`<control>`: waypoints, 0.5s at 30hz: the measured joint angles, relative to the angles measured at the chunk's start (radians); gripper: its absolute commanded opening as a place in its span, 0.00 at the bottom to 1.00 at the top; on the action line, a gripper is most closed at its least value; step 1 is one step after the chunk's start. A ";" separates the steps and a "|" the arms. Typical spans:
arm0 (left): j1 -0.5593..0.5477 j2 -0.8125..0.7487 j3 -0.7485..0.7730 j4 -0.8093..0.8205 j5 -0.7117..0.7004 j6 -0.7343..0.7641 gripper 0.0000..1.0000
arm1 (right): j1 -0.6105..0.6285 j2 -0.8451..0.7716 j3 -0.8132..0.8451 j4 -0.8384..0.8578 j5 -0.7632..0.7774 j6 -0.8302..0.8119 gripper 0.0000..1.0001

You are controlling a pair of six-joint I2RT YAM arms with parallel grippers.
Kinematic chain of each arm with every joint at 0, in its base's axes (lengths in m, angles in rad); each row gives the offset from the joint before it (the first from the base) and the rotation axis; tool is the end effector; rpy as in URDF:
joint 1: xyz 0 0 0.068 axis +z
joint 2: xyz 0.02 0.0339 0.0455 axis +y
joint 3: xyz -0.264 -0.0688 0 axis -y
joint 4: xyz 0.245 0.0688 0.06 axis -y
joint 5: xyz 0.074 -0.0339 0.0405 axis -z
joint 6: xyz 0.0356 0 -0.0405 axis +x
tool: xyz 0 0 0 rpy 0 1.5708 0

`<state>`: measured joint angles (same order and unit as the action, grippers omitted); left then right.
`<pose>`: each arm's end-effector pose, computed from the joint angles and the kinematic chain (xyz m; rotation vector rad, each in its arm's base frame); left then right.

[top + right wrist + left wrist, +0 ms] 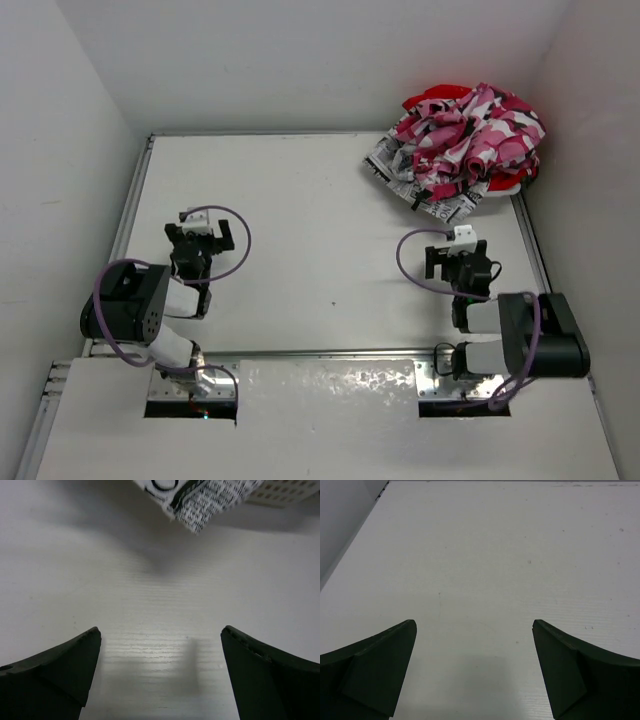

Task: Fold and stack the trousers
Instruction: Grab the trousers from the pile

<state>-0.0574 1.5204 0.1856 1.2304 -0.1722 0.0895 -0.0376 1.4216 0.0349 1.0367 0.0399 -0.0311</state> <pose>0.2308 -0.0072 0.1416 -0.0069 1.6764 0.1684 0.1873 -0.0085 0.1071 0.0331 1.9211 -0.0845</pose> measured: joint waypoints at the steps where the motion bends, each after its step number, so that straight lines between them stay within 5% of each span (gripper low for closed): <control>1: 0.000 0.000 0.000 0.000 0.000 0.000 1.00 | 0.000 -0.045 0.002 -0.038 -0.008 -0.003 0.99; 6: 0.000 0.000 0.000 0.000 0.000 0.000 1.00 | 0.000 -0.390 0.087 -0.321 -0.055 0.007 0.99; 10: 0.001 -0.005 0.002 -0.001 0.014 0.001 1.00 | 0.000 -0.572 0.359 -0.645 -0.088 0.062 0.96; 12: 0.005 -0.061 0.049 -0.139 0.053 0.014 1.00 | 0.000 -0.561 0.586 -0.826 -0.090 0.092 0.76; 14: 0.007 -0.115 0.242 -0.452 0.134 0.047 1.00 | -0.005 -0.447 0.913 -1.051 -0.092 0.119 0.41; 15: 0.007 -0.116 0.373 -0.574 0.174 0.066 1.00 | -0.009 -0.389 1.057 -1.104 -0.092 0.132 0.38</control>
<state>-0.0505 1.4040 0.5587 0.6563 0.0021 0.1551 -0.0467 1.0325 1.0916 -0.0669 -0.0517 0.1013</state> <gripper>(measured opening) 0.996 0.623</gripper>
